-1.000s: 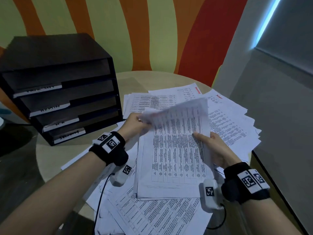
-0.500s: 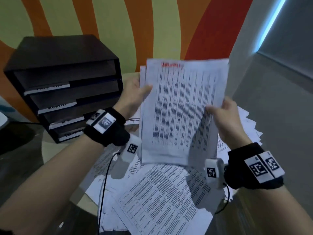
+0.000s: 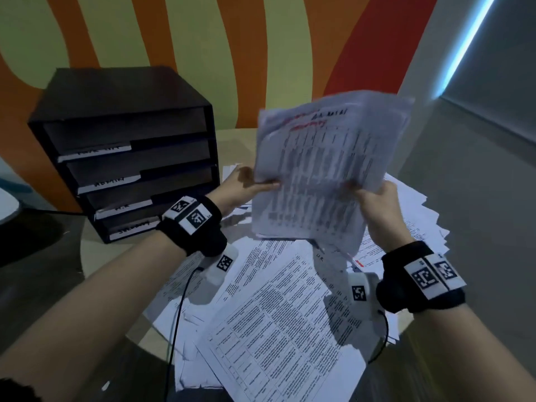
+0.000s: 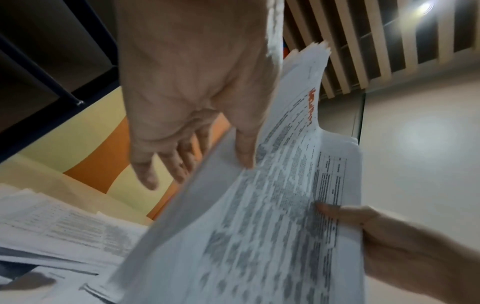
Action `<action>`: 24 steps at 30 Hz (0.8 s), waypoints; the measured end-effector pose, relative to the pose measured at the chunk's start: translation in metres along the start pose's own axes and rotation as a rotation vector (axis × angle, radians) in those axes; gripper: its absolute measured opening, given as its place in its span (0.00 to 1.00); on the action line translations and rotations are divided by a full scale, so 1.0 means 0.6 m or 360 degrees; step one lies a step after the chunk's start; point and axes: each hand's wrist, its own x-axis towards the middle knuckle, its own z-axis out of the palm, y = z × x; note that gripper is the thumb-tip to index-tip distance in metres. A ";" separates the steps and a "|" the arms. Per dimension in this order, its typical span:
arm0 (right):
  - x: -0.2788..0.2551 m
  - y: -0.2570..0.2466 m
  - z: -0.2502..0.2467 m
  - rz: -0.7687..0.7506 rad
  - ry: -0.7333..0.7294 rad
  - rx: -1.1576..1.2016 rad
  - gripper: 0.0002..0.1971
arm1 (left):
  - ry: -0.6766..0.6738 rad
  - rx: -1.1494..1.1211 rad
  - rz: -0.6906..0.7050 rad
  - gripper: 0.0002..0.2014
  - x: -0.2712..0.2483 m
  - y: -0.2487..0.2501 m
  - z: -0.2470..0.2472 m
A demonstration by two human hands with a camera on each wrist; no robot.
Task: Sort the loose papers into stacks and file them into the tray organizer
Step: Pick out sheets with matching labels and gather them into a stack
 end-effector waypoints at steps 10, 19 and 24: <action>0.010 -0.024 -0.190 -0.0110 0.0920 0.0207 0.08 | -0.0219 0.0417 -0.0462 0.22 0.023 -0.063 0.050; -0.013 0.126 -0.350 0.0437 0.0910 0.0135 0.18 | -0.0343 0.0529 -0.0633 0.10 0.055 -0.076 0.157; 0.011 0.190 -0.391 0.0457 0.0884 0.0223 0.29 | -0.0037 0.0588 -0.0634 0.32 0.077 -0.096 0.190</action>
